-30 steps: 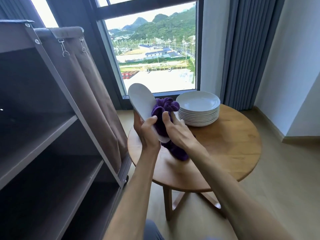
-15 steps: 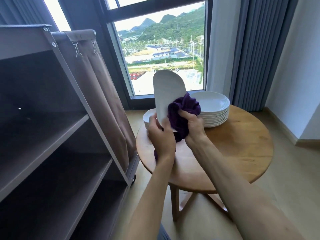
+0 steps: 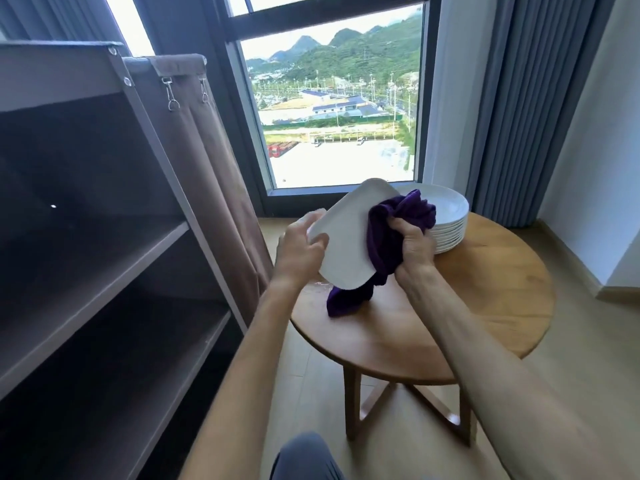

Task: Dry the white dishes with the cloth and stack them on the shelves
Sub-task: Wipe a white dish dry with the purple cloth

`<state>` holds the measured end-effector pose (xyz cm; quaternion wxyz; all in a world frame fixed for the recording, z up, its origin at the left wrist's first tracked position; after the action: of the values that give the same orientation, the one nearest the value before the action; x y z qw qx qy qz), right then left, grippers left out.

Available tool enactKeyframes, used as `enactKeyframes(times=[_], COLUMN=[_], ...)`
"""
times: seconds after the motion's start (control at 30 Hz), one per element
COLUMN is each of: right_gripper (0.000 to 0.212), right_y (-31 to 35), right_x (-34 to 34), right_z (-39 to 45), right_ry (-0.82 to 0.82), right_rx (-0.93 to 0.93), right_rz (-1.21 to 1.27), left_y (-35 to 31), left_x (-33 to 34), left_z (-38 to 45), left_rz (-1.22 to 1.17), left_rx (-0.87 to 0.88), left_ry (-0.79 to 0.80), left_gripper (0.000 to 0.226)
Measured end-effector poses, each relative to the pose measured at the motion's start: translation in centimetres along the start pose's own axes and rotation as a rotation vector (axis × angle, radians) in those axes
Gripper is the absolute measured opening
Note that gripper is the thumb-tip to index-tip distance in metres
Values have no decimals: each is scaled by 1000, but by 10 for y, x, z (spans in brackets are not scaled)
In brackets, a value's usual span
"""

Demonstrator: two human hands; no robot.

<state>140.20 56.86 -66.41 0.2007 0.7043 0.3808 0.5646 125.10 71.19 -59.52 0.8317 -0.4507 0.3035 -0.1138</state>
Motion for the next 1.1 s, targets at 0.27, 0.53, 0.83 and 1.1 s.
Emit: enactKeyframes(times=[0.27, 0.53, 0.83, 1.1], right_gripper=[33, 41, 48, 35], right_y=[36, 61, 52, 41], right_x=[32, 60, 33, 69], right_z=[-22, -21, 11, -36], right_ry=[335, 463, 11, 174], right_rx=[-22, -228, -220, -437], right_rz=[22, -111, -307, -502], left_y=[26, 44, 14, -37], left_x=[-4, 52, 48, 83], left_z=[-5, -34, -29, -40], left_rz=[-398, -723, -787, -967], left_rx=[-252, -1025, -687, -597], left_ry=[-400, 101, 394, 272], left_gripper=[25, 26, 61, 51])
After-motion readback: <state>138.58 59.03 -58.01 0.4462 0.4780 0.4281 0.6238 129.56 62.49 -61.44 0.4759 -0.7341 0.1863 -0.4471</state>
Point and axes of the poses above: each hand's wrist, its own z-axis towards the middle knuckle, its own x-axis out of the palm, y = z × x, the point moved 6 cm from there along z, towards the middle knuckle, and after that the axes turned 12 degrees about -y, right-handed, at the moved point
